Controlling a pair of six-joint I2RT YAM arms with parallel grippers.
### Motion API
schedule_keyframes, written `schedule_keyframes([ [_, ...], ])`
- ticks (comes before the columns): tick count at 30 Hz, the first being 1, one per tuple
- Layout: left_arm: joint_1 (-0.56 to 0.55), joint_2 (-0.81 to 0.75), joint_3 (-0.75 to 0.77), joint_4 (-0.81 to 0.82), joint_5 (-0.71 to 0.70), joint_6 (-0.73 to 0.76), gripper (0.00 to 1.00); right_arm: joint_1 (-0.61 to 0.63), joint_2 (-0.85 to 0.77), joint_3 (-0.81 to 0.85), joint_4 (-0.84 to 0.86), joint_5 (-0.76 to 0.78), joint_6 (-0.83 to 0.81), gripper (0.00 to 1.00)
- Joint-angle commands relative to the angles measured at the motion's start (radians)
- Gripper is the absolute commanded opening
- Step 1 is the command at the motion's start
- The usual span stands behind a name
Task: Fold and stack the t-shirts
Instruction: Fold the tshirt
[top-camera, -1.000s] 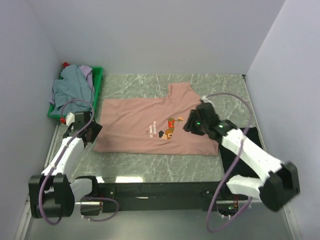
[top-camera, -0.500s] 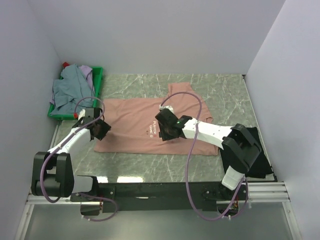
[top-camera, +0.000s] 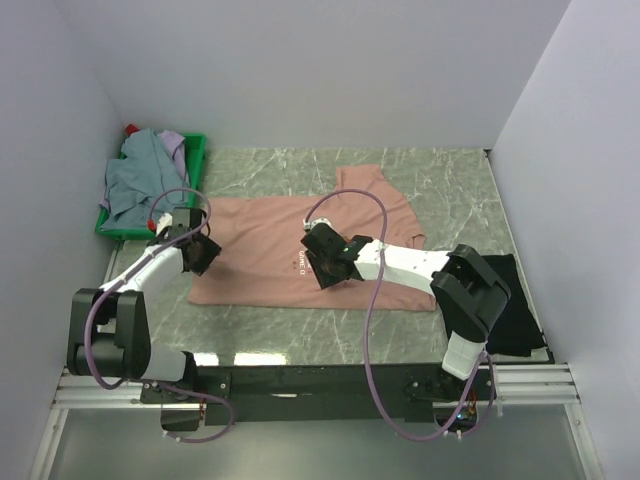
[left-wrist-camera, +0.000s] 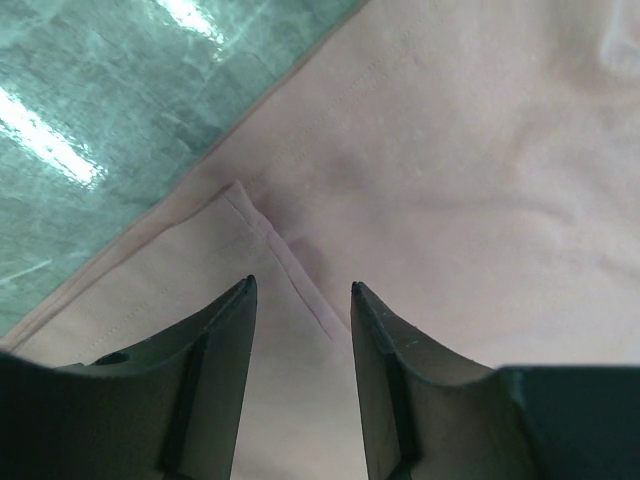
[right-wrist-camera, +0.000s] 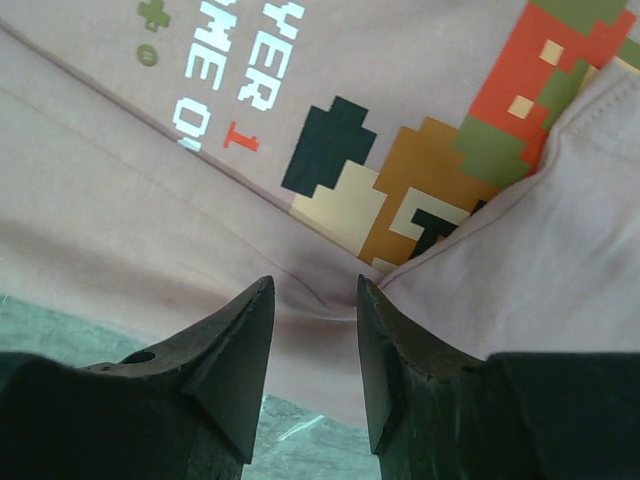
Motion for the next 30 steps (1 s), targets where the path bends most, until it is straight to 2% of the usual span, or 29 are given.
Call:
schedule_keyframes([
  [1, -0.006, 0.019, 0.035, -0.019, -0.051, -0.019, 0.48, 0.008, -0.024, -0.015, 0.041, -0.030, -0.041, 0.46],
  [11, -0.014, 0.062, 0.025, -0.031, -0.093, -0.055, 0.45, 0.009, -0.025, -0.050, 0.056, -0.055, -0.049, 0.46],
  [24, -0.014, 0.074, 0.039, -0.029, -0.100, -0.048, 0.23, 0.009, -0.061, -0.082, 0.064, -0.033, -0.058, 0.46],
  [30, -0.014, 0.077, 0.039, -0.025, -0.091, -0.045, 0.20, 0.009, -0.062, -0.088, 0.064, -0.030, -0.066, 0.47],
])
